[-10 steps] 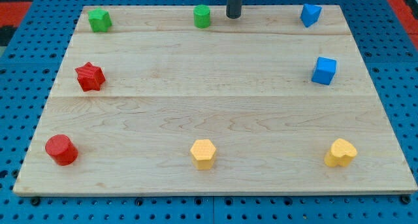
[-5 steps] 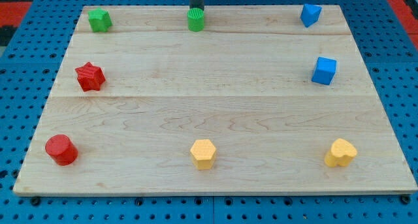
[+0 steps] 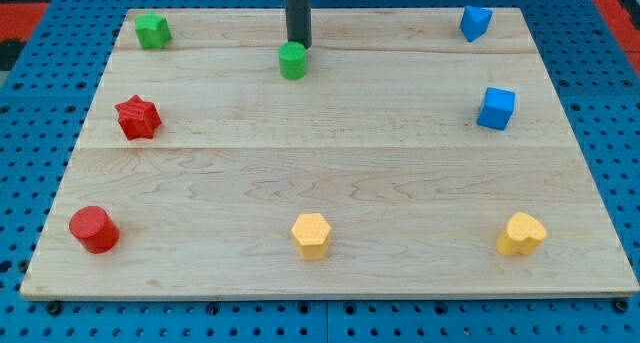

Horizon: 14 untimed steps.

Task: Move green circle towards center left

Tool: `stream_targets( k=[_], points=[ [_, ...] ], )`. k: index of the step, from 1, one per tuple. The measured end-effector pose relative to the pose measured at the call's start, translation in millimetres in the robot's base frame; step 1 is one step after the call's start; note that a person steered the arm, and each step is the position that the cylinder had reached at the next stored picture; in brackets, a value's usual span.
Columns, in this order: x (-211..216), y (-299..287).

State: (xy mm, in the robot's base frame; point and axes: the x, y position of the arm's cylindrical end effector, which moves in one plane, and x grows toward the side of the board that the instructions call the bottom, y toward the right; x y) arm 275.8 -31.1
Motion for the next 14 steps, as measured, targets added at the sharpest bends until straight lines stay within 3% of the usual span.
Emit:
stream_targets(
  k=[4, 7, 10, 13, 14],
  points=[
    [30, 68],
    [44, 49],
    [44, -53],
    [44, -68],
    [26, -48]
  ],
)
